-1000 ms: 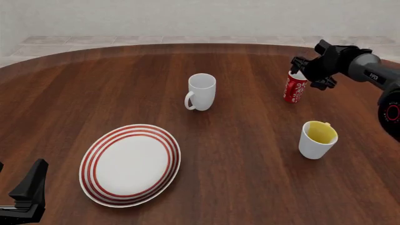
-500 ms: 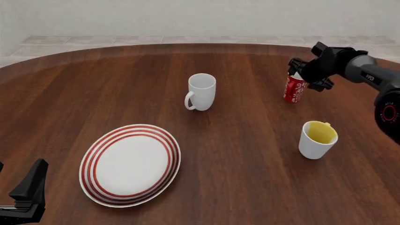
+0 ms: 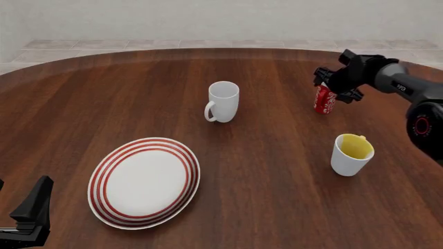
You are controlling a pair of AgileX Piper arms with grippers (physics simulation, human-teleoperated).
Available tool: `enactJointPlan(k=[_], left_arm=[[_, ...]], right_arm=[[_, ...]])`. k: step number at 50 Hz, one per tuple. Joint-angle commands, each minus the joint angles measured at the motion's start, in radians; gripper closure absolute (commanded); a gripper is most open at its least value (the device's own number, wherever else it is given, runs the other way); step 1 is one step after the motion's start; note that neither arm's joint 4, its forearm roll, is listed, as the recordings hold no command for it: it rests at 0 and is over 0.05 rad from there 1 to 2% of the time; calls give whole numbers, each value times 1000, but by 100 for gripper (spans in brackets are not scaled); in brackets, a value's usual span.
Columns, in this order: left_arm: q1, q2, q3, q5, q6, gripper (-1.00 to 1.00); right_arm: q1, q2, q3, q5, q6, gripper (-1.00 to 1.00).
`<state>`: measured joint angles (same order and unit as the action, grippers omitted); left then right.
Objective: Pick up the red mug and put it on the plate
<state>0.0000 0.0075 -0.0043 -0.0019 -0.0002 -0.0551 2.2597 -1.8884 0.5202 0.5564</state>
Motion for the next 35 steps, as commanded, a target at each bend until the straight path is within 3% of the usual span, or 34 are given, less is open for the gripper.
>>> enactJointPlan(k=[1,35], left_arm=[[0,0,0,0,0,-100],[0,0,0,0,0,-100]], right_arm=[[11,23,-17,5,5,-100],[26,43,-19,8,26,-100]])
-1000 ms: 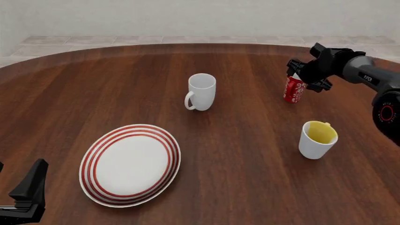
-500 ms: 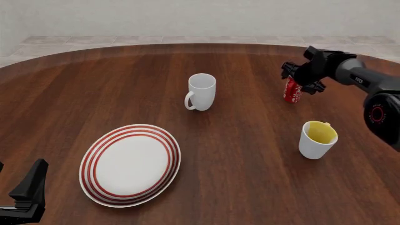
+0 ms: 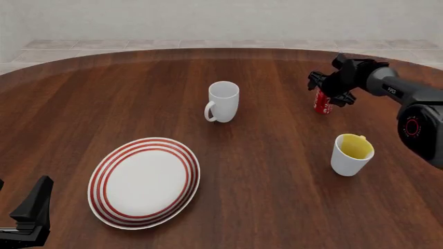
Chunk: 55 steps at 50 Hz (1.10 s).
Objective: Pick up the red mug and put it on the plate
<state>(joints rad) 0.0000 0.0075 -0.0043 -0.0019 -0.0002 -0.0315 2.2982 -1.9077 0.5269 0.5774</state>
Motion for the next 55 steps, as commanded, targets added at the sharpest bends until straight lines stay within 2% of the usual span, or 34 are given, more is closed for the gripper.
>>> enactJointPlan(k=[1,9,10,28,31,34,36,38,42,45,48,55], left_arm=[[0,0,0,0,0,-100],[0,0,0,0,0,-100],[0,0,0,0,0,-100],[0,0,0,0,0,-100],[0,0,0,0,0,-100],[0,0,0,0,0,-100],[0,0,0,0,0,-100],[0,0,0,0,0,-100],[0,0,0,0,0,-100],[0,0,0,0,0,-100],[0,0,0,0,0,-100],[0,0,0,0,0,-100]], right_arm=[[4,6,-1,1,5,-100],[7,6,8,-2,11,-100],[8,5,11,-4,16,100],[-3,-40,50,-15,-4,100],[-6,-51,53,-16,-13,100],[-3,-88,61,-26,-47,100],[26,-97,43,-23,-53,100],[39,-123,43,-31,-83,100],[103,-157,22,-27,-95,100],[139,-198,31,-33,-111,100],[182,-232,39,-32,-103,100],[218,-334,95,-50,-137,100]])
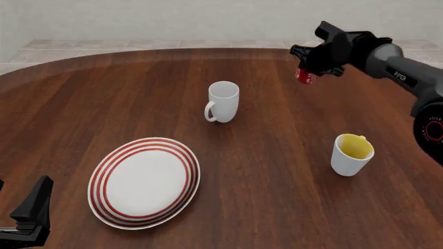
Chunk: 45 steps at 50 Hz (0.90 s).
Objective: Pick up the red mug and put it on the plate
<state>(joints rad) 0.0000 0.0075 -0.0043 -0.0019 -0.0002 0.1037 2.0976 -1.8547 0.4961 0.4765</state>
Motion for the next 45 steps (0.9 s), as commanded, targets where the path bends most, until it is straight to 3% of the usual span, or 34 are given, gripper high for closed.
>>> enactJointPlan(k=[1,26,45], left_arm=[[0,0,0,0,0,-100],[0,0,0,0,0,-100],[0,0,0,0,0,-100]], right_arm=[[80,-152,57,-22,-43,100],[191,-379,226,-57,-93,100],[370,-523,346,-96,-100,100]])
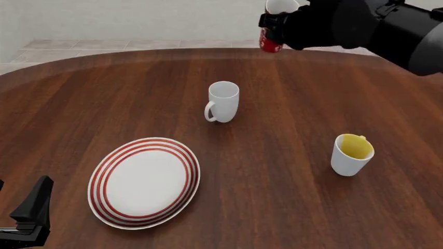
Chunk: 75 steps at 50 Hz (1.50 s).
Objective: Pick up the red mug and put it on the plate
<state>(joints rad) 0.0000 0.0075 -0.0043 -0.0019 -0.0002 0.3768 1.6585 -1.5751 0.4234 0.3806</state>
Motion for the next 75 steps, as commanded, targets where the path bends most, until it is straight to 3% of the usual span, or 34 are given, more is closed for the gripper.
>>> enactJointPlan(k=[1,25,40,75], left_arm=[[0,0,0,0,0,-100],[0,0,0,0,0,-100],[0,0,0,0,0,-100],[0,0,0,0,0,-100]], right_arm=[[104,-94,74,-23,-4,100],[287,-201,162,-33,-14,100],[395,-201,132,-5,-43,100],[528,-158,182,-20,-42,100]])
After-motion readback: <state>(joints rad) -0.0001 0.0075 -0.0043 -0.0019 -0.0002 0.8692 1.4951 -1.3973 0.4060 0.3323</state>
